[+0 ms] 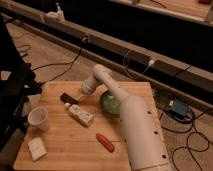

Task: Push the eraser across the table

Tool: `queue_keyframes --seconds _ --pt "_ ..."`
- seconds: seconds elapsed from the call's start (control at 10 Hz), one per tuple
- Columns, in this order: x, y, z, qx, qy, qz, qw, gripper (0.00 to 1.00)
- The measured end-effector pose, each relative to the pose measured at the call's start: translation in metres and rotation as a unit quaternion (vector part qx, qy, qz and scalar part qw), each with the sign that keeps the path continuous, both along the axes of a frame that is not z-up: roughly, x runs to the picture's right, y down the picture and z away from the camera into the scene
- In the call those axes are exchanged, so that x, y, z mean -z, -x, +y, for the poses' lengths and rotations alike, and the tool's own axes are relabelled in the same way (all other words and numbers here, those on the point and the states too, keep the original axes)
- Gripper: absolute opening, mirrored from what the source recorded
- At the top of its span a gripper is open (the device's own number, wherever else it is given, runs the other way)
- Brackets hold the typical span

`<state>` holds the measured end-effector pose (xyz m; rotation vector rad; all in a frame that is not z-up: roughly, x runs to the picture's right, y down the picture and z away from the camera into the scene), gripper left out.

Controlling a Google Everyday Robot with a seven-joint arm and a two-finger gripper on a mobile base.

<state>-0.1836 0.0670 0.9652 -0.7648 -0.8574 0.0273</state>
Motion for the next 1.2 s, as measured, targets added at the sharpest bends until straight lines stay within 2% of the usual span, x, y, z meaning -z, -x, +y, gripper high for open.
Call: queue_keyframes --seconds 0.3,0.6,0.7,0.9,1.1,1.2 --pt "-0.002 0.038 0.013 0.020 0.012 -0.044 0.9987 0.00" --pt "0.001 0.064 0.020 0.034 0.019 -0.079 0.9961 0.00" --pt "0.004 0.072 0.020 0.041 0.015 -0.090 0.9950 0.00" --pt "0.013 0.077 0.002 0.048 -0.011 -0.099 0.9939 0.00" --pt "0.012 0.056 -0.027 0.037 -0.045 -0.075 0.9955 0.00" --pt "0.011 0.055 -0.028 0.036 -0.046 -0.073 0.9957 0.02"
